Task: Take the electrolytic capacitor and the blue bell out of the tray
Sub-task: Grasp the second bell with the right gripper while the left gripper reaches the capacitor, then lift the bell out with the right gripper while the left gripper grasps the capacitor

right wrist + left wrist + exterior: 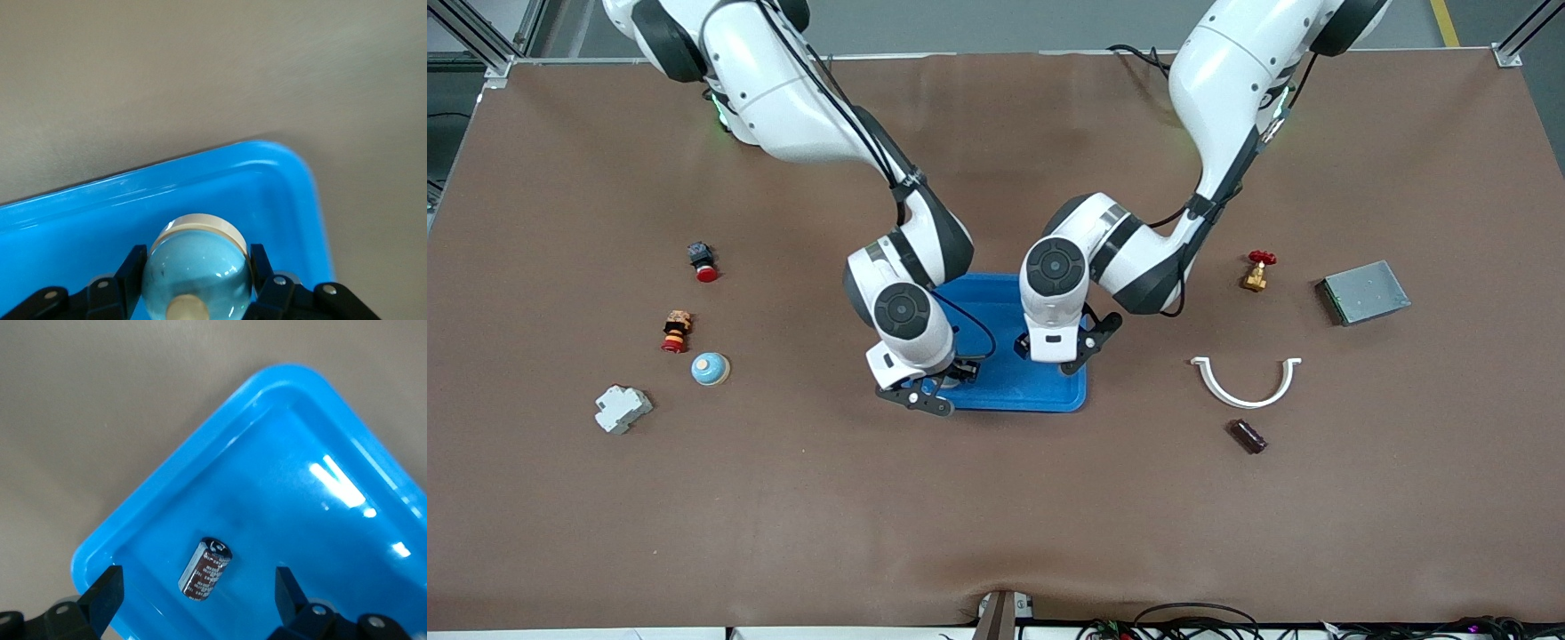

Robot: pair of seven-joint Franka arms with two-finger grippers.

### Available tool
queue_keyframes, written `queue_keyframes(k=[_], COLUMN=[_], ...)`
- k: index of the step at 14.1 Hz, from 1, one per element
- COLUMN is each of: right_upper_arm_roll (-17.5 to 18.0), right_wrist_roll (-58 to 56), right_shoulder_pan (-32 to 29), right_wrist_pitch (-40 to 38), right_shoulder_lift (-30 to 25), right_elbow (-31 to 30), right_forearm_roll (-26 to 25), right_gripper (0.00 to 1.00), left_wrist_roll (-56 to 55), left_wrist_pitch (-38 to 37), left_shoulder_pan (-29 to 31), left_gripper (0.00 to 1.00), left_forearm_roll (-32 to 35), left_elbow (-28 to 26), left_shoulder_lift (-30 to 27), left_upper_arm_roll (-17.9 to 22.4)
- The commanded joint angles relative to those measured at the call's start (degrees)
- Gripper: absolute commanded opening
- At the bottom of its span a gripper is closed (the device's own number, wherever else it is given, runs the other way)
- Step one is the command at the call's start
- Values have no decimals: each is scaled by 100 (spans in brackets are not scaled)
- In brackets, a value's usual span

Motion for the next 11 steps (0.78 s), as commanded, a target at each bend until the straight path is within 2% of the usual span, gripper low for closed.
queue_keyframes(k=[1, 8, 11], right_upper_arm_roll=[78, 95, 96], right_wrist_roll=[-724, -4213, -5190], right_shoulder_pan=[-478, -2227, -2764], right_wrist_pitch=[-673, -483, -316], right_shoulder_lift=[-513, -1225, -1384], right_elbow=[-143, -1241, -1671], right_forearm_roll=[-44, -27, -18], right_gripper=[0, 0, 0], left_wrist_roll=[-85, 20, 47], left_wrist_pitch=[43, 52, 454], left_shoulder_pan=[-233, -384, -410], left_gripper=[100, 100, 100], left_forearm_roll=[117, 161, 257], left_elbow=[105, 18, -228], left_shoulder_lift=[152, 310, 319], left_upper_arm_roll=[36, 36, 54])
